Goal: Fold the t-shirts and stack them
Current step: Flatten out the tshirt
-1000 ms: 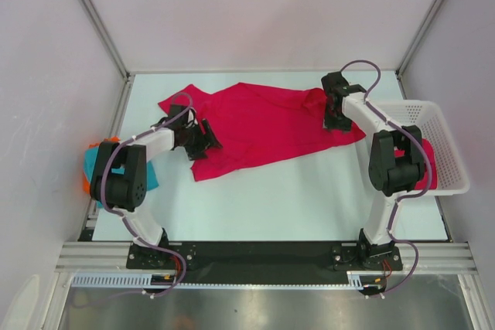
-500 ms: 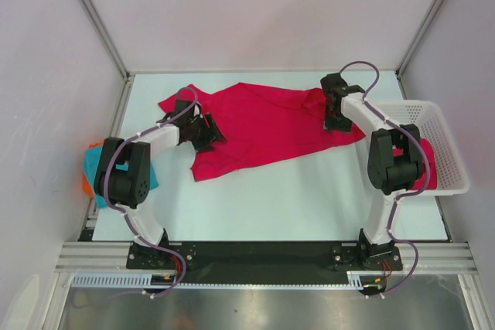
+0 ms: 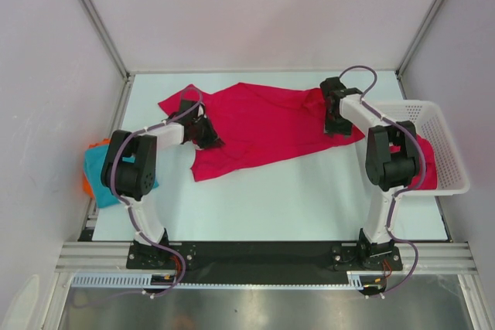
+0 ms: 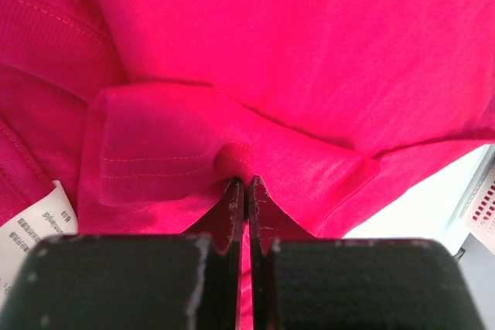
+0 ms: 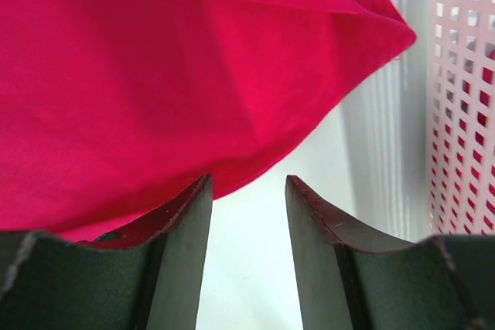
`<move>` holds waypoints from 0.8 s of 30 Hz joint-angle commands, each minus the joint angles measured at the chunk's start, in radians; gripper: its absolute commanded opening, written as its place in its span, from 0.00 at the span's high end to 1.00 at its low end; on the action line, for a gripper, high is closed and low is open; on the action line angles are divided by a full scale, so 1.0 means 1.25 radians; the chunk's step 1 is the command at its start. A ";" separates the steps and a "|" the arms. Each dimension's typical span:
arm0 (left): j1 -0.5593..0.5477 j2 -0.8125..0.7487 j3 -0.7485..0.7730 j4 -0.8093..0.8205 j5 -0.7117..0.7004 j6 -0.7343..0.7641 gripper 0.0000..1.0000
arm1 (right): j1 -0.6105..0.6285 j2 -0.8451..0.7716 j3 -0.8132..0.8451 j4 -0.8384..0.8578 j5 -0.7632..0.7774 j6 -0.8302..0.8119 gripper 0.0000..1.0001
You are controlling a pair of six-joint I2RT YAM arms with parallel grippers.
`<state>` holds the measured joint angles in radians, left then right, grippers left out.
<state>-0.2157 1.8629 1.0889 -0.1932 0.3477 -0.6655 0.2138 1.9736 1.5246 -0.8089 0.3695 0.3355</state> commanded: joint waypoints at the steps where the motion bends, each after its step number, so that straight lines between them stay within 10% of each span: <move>1: -0.005 -0.049 0.028 0.011 0.005 0.002 1.00 | -0.023 0.010 -0.010 0.011 0.041 -0.002 0.51; 24: 0.083 -0.323 0.106 -0.161 -0.016 0.054 1.00 | 0.007 0.156 0.303 -0.097 0.058 -0.009 0.49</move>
<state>-0.1314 1.5272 1.2198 -0.3653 0.3370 -0.6338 0.2089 2.1426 1.8492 -0.8734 0.4156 0.3283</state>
